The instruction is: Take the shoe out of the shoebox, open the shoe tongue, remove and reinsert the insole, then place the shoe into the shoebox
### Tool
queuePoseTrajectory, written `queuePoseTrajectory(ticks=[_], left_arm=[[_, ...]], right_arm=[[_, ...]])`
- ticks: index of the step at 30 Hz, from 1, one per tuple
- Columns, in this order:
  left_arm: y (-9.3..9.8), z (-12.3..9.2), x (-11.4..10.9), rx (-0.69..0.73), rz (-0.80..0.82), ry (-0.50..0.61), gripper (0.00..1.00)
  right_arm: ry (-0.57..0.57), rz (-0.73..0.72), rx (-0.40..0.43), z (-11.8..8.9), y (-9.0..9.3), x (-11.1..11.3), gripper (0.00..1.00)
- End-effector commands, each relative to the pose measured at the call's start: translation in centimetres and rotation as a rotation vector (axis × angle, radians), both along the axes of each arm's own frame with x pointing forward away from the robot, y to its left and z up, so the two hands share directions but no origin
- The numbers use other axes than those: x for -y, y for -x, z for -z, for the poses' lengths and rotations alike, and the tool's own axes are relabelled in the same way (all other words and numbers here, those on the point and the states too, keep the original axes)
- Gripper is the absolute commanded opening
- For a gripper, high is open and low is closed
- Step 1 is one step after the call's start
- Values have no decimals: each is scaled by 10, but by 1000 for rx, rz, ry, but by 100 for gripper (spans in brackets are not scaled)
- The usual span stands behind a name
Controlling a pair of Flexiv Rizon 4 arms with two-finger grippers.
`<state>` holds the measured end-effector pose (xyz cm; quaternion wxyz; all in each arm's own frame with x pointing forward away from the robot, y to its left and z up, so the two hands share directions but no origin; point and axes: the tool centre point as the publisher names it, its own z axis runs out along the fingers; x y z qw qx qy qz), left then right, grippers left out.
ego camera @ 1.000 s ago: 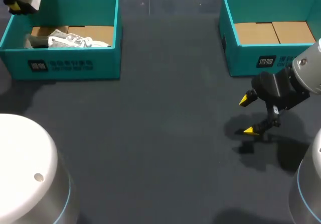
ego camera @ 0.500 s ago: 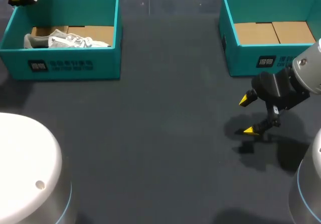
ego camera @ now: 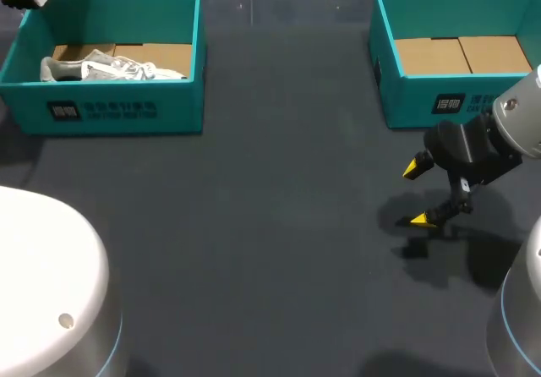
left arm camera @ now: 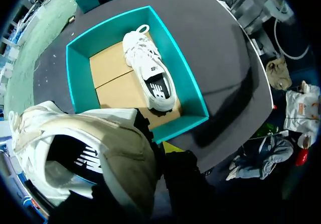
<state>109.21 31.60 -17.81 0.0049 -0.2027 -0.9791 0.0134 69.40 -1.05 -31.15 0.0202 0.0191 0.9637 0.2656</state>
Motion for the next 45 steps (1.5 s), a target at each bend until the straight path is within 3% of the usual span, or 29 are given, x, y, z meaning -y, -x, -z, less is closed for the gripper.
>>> queuePoseTrajectory(ticks=[1,5,10,13,14,24,32,42,45], left_arm=[[2,-3,4,48,240,-95,0],[2,-3,4,48,240,-95,0],[-14,5,-7,75,641,-73,0],[-27,10,-18,70,891,-126,0],[-37,13,-20,76,832,-193,0],[-37,13,-20,76,832,-193,0],[-46,15,-12,153,1064,-235,0],[-51,15,-13,154,1067,-242,0],[-56,25,-5,152,1095,-247,0]], right_arm=[[2,1,2,0,1,0,100],[2,1,2,0,1,0,100],[2,1,2,0,1,0,100],[2,1,2,0,1,0,100],[2,1,2,0,1,0,100],[2,1,2,0,1,0,100],[2,1,2,0,1,0,100],[2,1,2,0,1,0,100],[2,1,2,0,1,0,100]])
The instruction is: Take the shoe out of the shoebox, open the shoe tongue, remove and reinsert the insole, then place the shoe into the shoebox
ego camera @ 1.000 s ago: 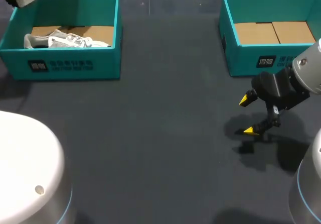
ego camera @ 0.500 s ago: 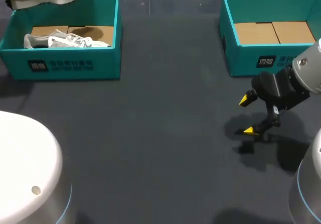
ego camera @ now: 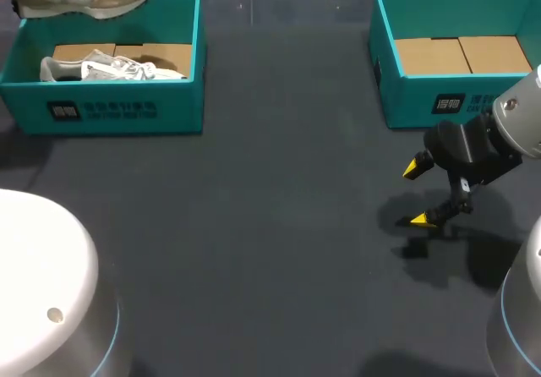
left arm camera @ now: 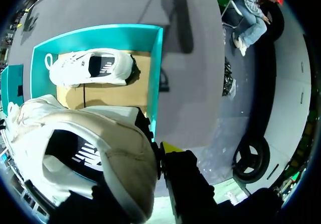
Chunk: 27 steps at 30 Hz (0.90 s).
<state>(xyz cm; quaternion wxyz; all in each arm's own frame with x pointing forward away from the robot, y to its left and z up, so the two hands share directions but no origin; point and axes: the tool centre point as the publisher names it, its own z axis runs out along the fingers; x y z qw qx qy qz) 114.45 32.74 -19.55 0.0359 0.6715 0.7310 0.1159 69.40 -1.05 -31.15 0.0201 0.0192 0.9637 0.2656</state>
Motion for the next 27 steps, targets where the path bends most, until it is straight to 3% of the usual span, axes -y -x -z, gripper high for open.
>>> queuePoseTrajectory(ticks=[1,9,20,27], left_arm=[[-6,10,8,-6,32,3,0],[-24,39,15,-83,44,-87,0],[-24,39,15,-83,44,-87,0],[-27,69,22,-115,52,-111,0]], right_arm=[[2,1,2,0,1,0,100],[2,1,2,0,1,0,100],[2,1,2,0,1,0,100],[2,1,2,0,1,0,100]])
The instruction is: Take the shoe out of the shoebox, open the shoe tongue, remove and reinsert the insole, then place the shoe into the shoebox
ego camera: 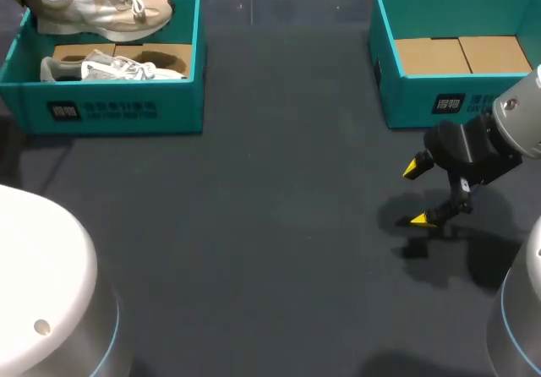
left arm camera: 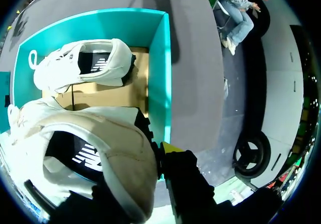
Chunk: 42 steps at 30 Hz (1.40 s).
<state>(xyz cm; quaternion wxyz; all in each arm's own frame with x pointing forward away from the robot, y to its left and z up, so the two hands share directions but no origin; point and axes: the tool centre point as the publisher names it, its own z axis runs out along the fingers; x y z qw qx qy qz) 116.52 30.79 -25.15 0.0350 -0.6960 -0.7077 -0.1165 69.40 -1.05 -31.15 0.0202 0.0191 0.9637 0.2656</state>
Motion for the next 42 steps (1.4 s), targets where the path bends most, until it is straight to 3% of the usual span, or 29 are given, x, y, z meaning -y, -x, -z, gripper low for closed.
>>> queuePoseTrajectory(ticks=[1,25,42], left_arm=[[-6,16,4,-7,2,-8,0],[-19,72,18,-67,-76,-34,0],[-30,98,24,-78,-93,-40,0]], right_arm=[[2,1,2,0,1,0,100],[2,1,2,0,1,0,100],[2,1,2,0,1,0,100]])
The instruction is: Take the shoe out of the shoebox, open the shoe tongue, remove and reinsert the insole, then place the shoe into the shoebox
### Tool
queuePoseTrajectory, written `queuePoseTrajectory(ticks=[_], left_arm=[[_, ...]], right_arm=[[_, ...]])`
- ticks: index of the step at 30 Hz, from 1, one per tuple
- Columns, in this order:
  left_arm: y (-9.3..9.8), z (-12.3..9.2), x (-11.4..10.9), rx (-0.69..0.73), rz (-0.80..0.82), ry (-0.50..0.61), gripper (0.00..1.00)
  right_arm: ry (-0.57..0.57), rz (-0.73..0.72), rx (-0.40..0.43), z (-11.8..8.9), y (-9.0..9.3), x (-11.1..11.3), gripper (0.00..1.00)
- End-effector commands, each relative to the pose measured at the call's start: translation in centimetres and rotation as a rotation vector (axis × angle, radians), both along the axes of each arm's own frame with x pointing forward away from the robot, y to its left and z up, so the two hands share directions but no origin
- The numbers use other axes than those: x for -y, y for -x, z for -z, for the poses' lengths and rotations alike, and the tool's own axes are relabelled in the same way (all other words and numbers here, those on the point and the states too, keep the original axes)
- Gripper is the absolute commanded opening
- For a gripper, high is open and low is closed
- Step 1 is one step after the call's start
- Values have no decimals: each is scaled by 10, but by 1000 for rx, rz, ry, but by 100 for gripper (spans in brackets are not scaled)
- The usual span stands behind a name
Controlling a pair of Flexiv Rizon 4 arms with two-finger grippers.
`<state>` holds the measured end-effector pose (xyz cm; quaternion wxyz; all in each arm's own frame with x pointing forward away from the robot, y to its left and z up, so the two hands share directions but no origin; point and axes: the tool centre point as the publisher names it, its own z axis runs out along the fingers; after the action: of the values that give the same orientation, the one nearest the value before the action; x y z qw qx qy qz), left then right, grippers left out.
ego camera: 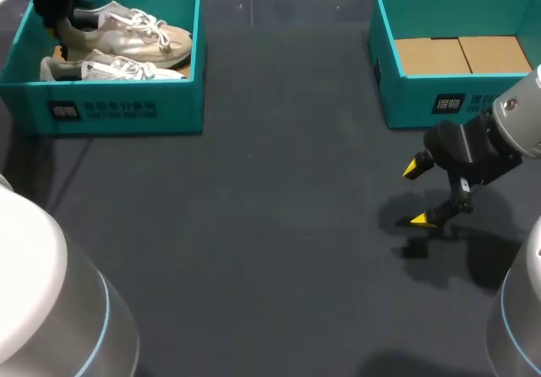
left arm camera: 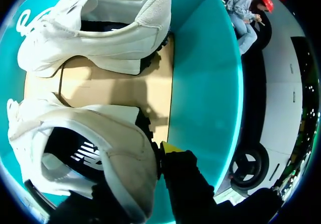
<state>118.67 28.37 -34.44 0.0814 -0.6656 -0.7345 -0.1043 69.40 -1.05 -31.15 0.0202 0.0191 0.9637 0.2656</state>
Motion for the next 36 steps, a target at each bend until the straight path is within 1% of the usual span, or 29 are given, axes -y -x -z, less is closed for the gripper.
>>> queuePoseTrajectory(ticks=[1,9,10,11,12,13,20,26,30,31,32,34,35,36], left_arm=[[-10,7,0,-2,-2,5,0],[-13,17,1,-14,17,5,0],[-13,18,1,-17,21,6,2],[-12,19,1,-19,27,11,11],[-12,19,1,-21,30,13,24],[-11,20,1,-21,35,15,33],[-7,20,2,-27,46,34,37],[-3,3,3,-6,56,76,49],[0,-13,5,16,83,96,71],[1,-20,5,26,87,109,82],[2,-25,5,29,88,120,88],[5,-37,6,41,93,137,97],[7,-43,6,40,98,151,100],[9,-50,6,42,102,161,100]], right_arm=[[2,1,2,0,1,0,100],[2,1,2,0,1,0,100],[2,1,2,0,1,0,100],[2,1,2,0,1,0,100],[2,1,2,0,1,0,100],[2,1,2,0,1,0,100],[2,1,2,0,1,0,100],[2,1,2,0,1,0,100],[2,1,2,0,1,0,100],[2,1,2,0,1,0,100],[2,1,2,0,1,0,100],[2,1,2,0,1,0,100],[2,1,2,0,1,0,100],[2,1,2,0,1,0,100]])
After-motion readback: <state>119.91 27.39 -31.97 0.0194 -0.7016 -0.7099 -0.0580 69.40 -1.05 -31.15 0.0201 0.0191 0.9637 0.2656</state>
